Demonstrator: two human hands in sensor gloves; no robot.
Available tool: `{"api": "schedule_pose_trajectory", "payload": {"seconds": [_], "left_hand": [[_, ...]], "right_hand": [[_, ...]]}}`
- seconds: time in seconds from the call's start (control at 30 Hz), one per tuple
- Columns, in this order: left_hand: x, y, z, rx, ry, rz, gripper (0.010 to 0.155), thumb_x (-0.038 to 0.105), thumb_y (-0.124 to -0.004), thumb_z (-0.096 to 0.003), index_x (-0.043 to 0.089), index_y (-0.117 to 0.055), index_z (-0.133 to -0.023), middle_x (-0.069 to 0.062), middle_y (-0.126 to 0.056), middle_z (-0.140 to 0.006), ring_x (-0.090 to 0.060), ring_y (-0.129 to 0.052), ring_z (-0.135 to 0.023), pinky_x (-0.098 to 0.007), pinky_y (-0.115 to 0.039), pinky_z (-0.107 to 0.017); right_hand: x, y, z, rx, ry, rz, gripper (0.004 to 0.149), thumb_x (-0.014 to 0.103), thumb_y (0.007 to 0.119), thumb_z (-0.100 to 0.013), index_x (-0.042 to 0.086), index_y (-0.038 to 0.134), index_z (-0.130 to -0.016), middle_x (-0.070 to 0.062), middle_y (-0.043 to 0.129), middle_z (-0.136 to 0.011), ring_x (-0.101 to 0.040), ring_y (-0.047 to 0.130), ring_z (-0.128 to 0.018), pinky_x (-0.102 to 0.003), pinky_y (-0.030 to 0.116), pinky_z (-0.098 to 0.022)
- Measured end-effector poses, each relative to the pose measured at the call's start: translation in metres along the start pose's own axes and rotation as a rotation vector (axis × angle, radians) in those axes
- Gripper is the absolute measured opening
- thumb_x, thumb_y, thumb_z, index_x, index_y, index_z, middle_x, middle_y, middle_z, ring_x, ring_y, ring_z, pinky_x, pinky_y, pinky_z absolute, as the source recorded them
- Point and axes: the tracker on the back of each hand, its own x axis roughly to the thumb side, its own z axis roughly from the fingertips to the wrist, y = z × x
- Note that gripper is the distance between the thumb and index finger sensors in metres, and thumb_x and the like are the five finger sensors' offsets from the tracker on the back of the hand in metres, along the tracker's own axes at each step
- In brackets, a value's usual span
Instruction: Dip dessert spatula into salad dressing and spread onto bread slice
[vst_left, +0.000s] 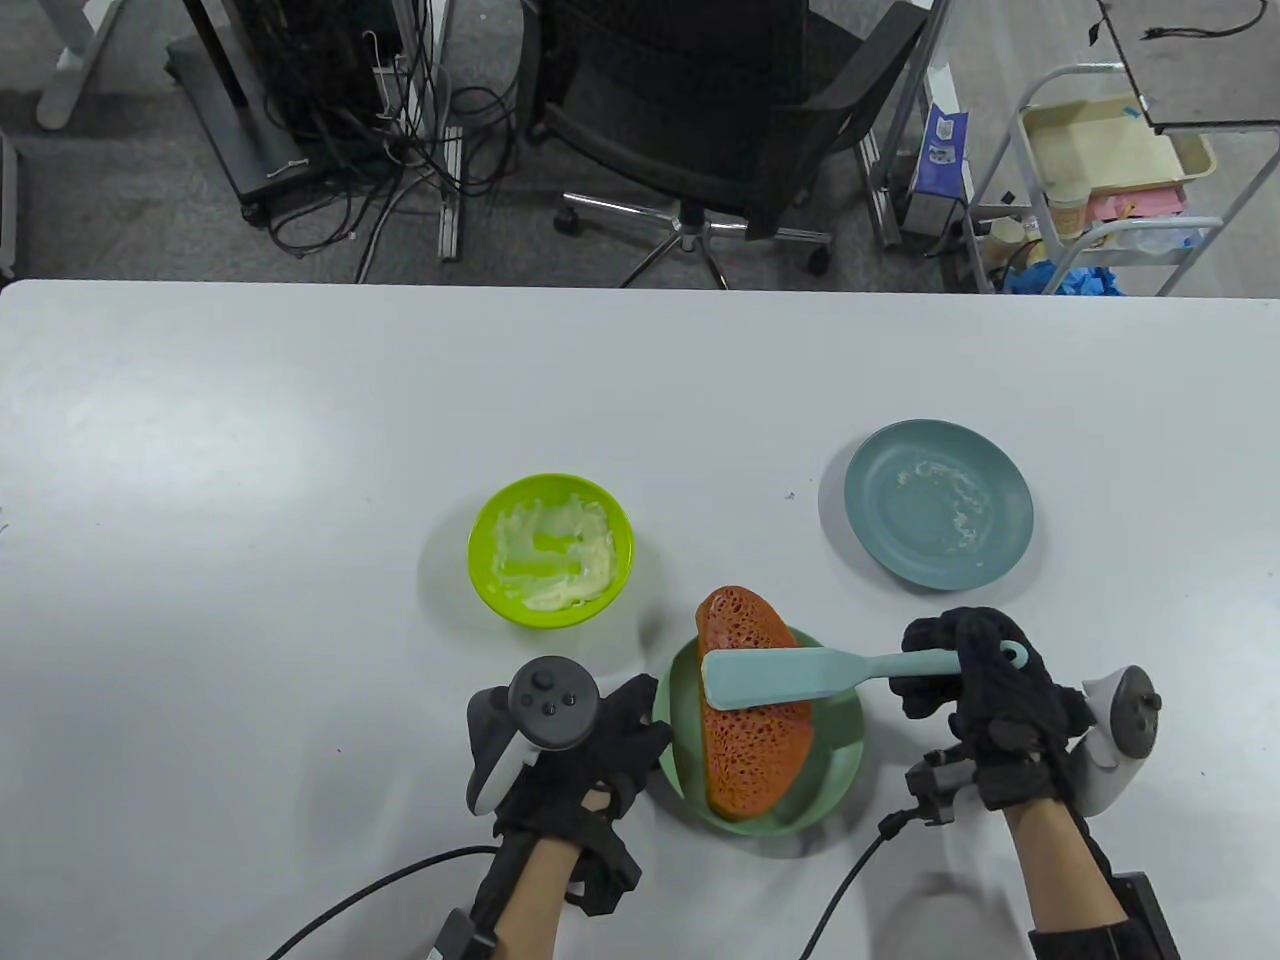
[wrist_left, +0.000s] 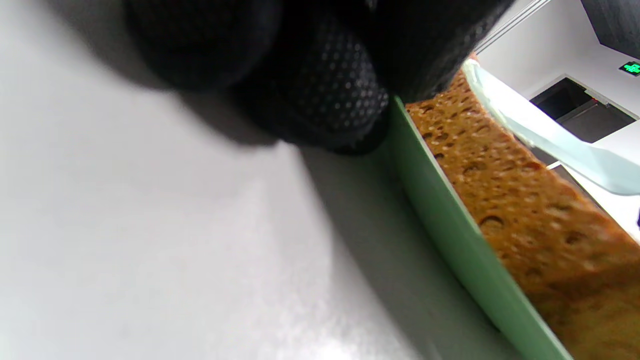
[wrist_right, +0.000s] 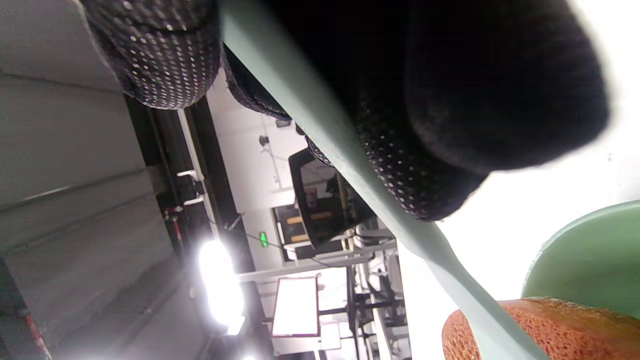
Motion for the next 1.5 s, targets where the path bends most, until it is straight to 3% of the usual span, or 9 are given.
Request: {"api": "schedule_pose_trajectory", "payload": {"seconds": [0.17,0.4,0.73,1.07,1.5], "left_hand": [[0.0,0.0,0.0,0.0,0.0,0.0,0.056,0.039,-0.083,-0.0529,0.017,-0.069,-0.102,0.001,-0.098,-0.066,-0.012,-0.103,-0.039,-0.028,-0.089,-0.029],[0.0,0.0,0.0,-0.003,0.001,0.006,0.056,0.039,-0.083,-0.0529,0.017,-0.068,-0.102,0.002,-0.098,-0.066,-0.012,-0.103,-0.039,-0.028,-0.09,-0.029],[0.0,0.0,0.0,-0.003,0.001,0.006,0.056,0.039,-0.083,-0.0529,0.017,-0.069,-0.102,0.001,-0.098,-0.066,-0.012,-0.103,-0.039,-0.028,-0.089,-0.029],[0.0,0.0,0.0,-0.003,0.001,0.005,0.056,0.039,-0.083,-0.053,0.017,-0.068,-0.102,0.001,-0.098,-0.066,-0.012,-0.103,-0.039,-0.028,-0.089,-0.029],[0.0,0.0,0.0,-0.004,0.001,0.005,0.056,0.039,-0.083,-0.0532,0.017,-0.068,-0.102,0.001,-0.098,-0.066,-0.012,-0.103,-0.04,-0.028,-0.089,-0.029]], "right_hand": [[0.004,-0.005,0.0,-0.016,0.004,0.013,0.043,0.047,0.077,-0.047,0.012,0.083,-0.072,-0.024,0.091,-0.065,-0.045,0.098,-0.033,-0.044,0.09,-0.019],[0.026,-0.017,0.004,-0.116,-0.097,0.124,0.042,0.046,0.075,-0.047,0.011,0.085,-0.067,-0.024,0.093,-0.059,-0.043,0.097,-0.027,-0.044,0.086,-0.014],[0.038,-0.044,0.01,-0.21,-0.144,0.095,0.042,0.047,0.074,-0.047,0.011,0.084,-0.067,-0.023,0.093,-0.058,-0.044,0.095,-0.025,-0.044,0.085,-0.013],[0.03,-0.033,0.009,-0.177,-0.154,0.095,0.044,0.05,0.078,-0.045,0.012,0.085,-0.068,-0.022,0.094,-0.058,-0.042,0.099,-0.025,-0.042,0.089,-0.013],[0.018,-0.011,0.008,-0.043,-0.124,0.092,0.045,0.048,0.085,-0.043,0.015,0.082,-0.073,-0.02,0.092,-0.065,-0.041,0.101,-0.033,-0.041,0.092,-0.019]]}}
